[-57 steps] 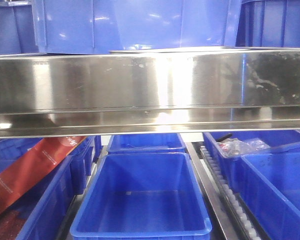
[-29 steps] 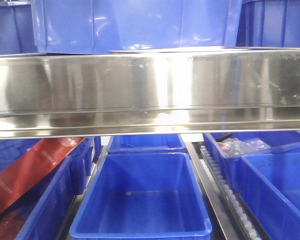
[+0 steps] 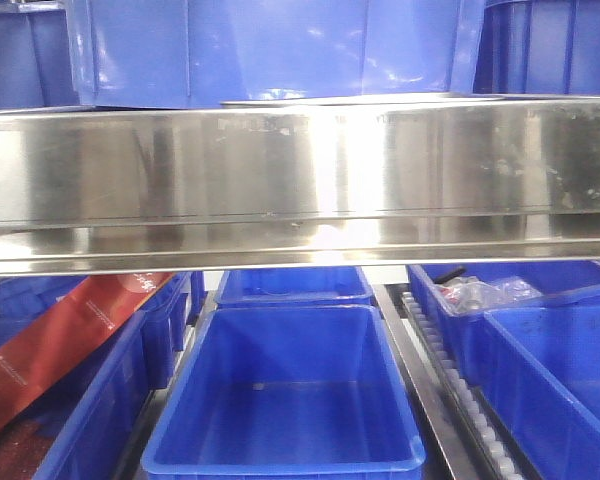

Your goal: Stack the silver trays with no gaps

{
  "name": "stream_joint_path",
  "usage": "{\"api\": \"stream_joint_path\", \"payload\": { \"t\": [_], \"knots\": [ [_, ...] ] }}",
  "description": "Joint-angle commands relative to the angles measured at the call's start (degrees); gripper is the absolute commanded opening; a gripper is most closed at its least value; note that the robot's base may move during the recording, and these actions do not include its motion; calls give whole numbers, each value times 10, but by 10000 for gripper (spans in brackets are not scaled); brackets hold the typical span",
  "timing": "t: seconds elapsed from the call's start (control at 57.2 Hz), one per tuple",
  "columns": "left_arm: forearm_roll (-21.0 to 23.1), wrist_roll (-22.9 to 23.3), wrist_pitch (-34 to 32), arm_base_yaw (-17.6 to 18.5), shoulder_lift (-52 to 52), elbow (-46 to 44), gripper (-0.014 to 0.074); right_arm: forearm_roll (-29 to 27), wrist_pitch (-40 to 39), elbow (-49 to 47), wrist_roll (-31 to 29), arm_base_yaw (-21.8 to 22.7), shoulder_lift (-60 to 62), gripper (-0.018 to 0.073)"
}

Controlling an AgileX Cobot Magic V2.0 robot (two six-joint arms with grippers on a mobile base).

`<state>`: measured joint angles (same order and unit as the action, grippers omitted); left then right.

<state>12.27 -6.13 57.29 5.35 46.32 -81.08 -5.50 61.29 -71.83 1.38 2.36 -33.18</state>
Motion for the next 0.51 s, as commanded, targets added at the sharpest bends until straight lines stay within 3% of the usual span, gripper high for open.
{"api": "stream_joint_path", "payload": {
  "t": [0.0,0.07,0.192,0.367,0.489],
  "knots": [
    [23,-3,56,1,72,-64,-16,3,51,-52,-37,-2,-89,-80],
    [37,-3,96,1,134,-115,-16,2,56,-84,-45,-2,-152,-80],
    [32,-3,98,20,224,-162,-16,-10,59,-128,-46,-2,-263,-80],
    [-57,42,72,110,346,-179,-16,-23,56,-186,-46,-24,-408,-80],
    [-123,73,4,177,423,-180,-16,-19,53,-239,-46,-56,-504,-80]
  ]
}}
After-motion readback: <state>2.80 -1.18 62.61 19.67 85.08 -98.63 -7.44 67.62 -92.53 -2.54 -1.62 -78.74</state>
